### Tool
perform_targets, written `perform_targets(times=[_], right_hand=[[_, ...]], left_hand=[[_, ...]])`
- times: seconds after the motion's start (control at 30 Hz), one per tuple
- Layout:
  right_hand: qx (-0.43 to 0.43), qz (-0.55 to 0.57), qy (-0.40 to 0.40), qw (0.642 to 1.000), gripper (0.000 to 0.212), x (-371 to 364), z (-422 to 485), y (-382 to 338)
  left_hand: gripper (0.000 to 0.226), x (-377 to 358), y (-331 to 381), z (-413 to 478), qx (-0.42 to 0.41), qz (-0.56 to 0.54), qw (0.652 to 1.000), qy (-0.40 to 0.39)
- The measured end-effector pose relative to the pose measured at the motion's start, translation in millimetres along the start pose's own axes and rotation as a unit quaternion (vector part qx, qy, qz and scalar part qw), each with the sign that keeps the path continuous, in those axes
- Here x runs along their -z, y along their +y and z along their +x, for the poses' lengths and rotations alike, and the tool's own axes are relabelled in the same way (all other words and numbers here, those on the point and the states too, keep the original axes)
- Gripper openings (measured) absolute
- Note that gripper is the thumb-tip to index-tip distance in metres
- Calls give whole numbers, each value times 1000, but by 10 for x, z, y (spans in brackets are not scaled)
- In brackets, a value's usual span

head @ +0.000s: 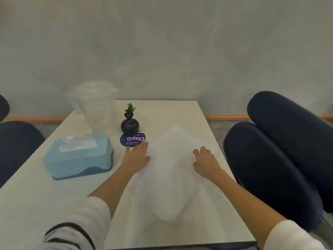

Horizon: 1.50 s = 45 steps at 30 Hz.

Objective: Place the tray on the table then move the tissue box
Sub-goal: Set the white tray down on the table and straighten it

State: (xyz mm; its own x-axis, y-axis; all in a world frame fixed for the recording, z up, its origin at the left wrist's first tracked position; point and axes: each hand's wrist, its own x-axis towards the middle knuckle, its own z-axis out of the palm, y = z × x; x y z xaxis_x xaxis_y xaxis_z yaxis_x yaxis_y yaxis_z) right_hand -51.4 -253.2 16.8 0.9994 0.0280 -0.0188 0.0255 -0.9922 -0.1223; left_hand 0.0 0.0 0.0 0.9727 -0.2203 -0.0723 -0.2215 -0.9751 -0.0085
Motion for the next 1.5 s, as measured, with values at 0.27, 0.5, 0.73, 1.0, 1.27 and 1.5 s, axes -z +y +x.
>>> perform_targets(times=[0.27, 0.5, 0.73, 1.0, 1.27, 1.5], right_hand=[[-147, 175, 16, 973, 35, -165, -158, 209], [-215, 311, 26, 925, 51, -170, -160, 281], [-251, 344, 45, 904, 50, -50, -16, 452], [-251, 315, 36, 914, 41, -62, -40, 562], [-237, 226, 38, 944, 31, -138, -259, 734], [-229, 208, 29, 950, 34, -131, -314, 905]], left_hand=[[51, -167, -100, 37, 58, -92, 994, -24], [29, -240, -187, 57, 79, -84, 993, 32], [17, -235, -140, -24, 98, -144, 984, 40], [19, -292, 225, -279, 165, -217, 961, 43], [17, -347, 575, -506, 217, -282, 932, 73], [10, -360, 642, -623, 217, -382, 898, 14]])
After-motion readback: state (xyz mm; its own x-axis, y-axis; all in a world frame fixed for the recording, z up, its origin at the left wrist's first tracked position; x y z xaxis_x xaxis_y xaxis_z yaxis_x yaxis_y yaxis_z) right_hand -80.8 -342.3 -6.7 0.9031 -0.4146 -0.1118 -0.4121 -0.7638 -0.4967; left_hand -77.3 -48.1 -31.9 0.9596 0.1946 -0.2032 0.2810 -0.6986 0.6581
